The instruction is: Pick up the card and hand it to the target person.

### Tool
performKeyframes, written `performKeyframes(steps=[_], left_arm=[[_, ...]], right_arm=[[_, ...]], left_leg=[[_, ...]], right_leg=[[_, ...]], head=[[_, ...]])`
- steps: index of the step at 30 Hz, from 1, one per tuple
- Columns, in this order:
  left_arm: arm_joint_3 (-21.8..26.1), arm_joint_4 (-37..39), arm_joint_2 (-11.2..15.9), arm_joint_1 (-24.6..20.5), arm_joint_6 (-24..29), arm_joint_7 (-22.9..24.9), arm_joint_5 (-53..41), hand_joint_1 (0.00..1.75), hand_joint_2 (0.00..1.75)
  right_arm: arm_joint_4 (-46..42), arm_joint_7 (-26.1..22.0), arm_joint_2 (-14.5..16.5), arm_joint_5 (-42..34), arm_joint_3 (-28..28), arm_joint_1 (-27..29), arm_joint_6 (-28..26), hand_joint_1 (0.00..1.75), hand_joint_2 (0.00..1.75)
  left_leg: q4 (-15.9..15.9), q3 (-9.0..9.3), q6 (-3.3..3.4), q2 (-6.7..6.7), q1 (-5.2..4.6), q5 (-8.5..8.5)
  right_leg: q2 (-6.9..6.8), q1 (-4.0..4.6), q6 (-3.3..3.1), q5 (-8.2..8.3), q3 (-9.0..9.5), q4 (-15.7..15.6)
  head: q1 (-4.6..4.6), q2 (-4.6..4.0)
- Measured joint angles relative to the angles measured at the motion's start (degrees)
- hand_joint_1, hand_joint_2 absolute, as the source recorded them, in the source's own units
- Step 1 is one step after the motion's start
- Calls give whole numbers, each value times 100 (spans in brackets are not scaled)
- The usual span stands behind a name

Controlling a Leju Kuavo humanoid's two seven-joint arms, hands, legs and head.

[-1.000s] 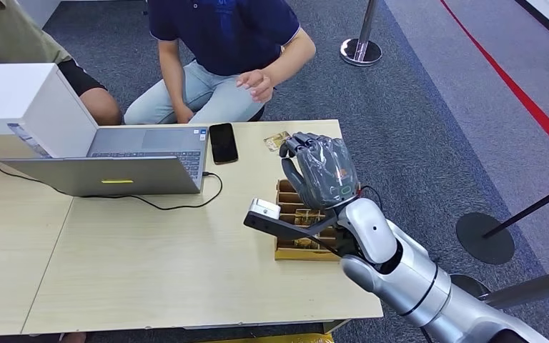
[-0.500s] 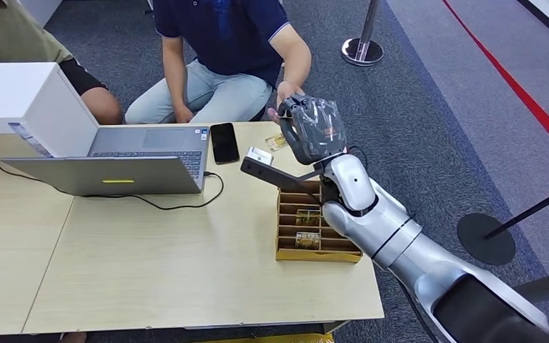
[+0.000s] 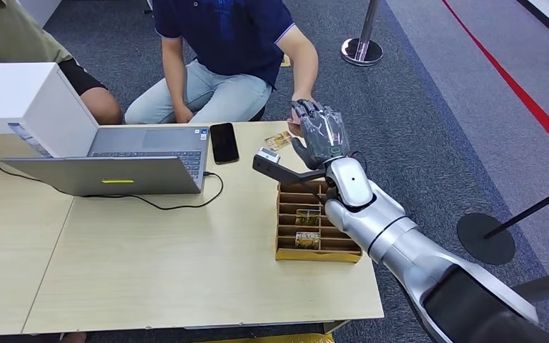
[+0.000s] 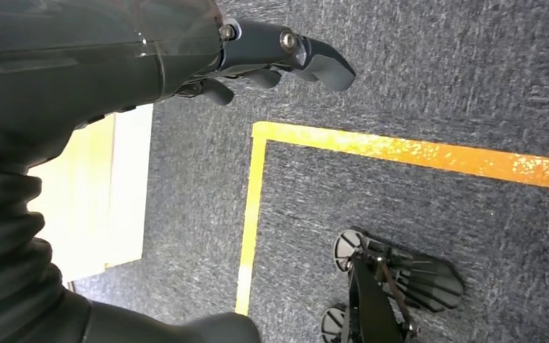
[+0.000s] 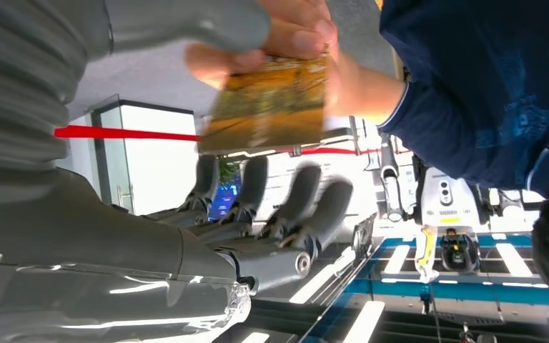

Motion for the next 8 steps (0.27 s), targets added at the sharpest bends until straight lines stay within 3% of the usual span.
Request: performKeyframes(steps=[8], left_arm=[[0, 0, 0, 1, 9, 40, 7, 0, 0]], right_arm=[[117, 134, -20, 32, -1, 10, 53, 0, 175]], left_leg=[[1, 3, 0, 1, 0, 0]], right_leg=[[3, 0, 0, 0, -1, 0]], head=[[0, 0]])
